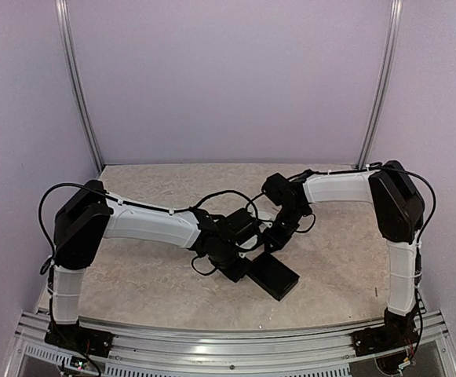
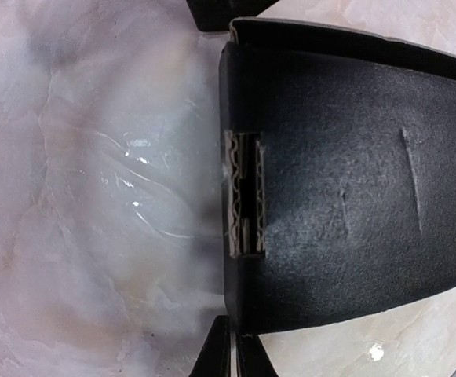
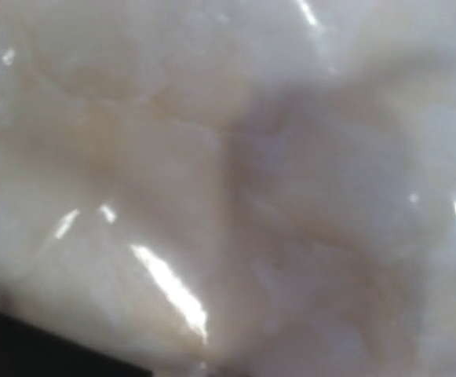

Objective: Fold the paper box

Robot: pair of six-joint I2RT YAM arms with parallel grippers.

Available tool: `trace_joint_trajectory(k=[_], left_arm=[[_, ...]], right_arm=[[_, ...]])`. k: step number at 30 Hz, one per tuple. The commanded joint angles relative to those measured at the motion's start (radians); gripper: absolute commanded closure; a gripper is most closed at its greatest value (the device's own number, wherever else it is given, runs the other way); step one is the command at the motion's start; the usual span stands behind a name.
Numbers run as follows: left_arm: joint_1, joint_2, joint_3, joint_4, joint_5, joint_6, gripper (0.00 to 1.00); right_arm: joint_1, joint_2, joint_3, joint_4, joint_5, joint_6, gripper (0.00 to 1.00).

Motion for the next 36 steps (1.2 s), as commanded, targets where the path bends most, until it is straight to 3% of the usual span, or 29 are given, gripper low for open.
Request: trace_joint_trajectory(k=[1, 8, 15, 18, 23, 26, 32, 36], left_arm=[[0.005, 0.006, 0.014, 0.137, -0.016, 0.020, 0.94], [-0.028, -0.101, -0.089, 0.098, -0.027, -0.014, 0.94], [-0.072, -0.053, -0.049, 0.080, -0.023, -0.003, 0.94], [-0.070, -0.018, -0.020, 0.085, -0.023, 0.002, 0.95], [-0.052, 0.028, 0.002, 0.146, -0.039, 0.015, 0.95], [-0.050, 0.048, 0.025, 0.170, -0.046, 0.031, 0.95], [-0.050, 0.049, 0.032, 0.197, -0.062, 0.035, 0.95], [-0.061, 0.021, -0.015, 0.211, -0.103, 0.034, 0.95]], right_arm=[[0.016, 0.000, -0.001, -0.015, 0.027, 0.012, 0.92], [-0.055, -0.085, -0.017, -0.010, 0.067, -0.039, 0.91], [-0.038, -0.118, -0.118, 0.039, 0.099, -0.058, 0.91], [0.007, -0.138, -0.163, 0.048, 0.117, -0.064, 0.92], [0.133, -0.150, -0.169, 0.050, -0.040, -0.060, 0.92], [0.171, -0.129, -0.138, 0.041, -0.057, -0.056, 0.91], [0.170, -0.142, -0.162, 0.050, -0.032, -0.059, 0.91], [0.083, -0.197, -0.184, 0.075, -0.052, -0.046, 0.92]])
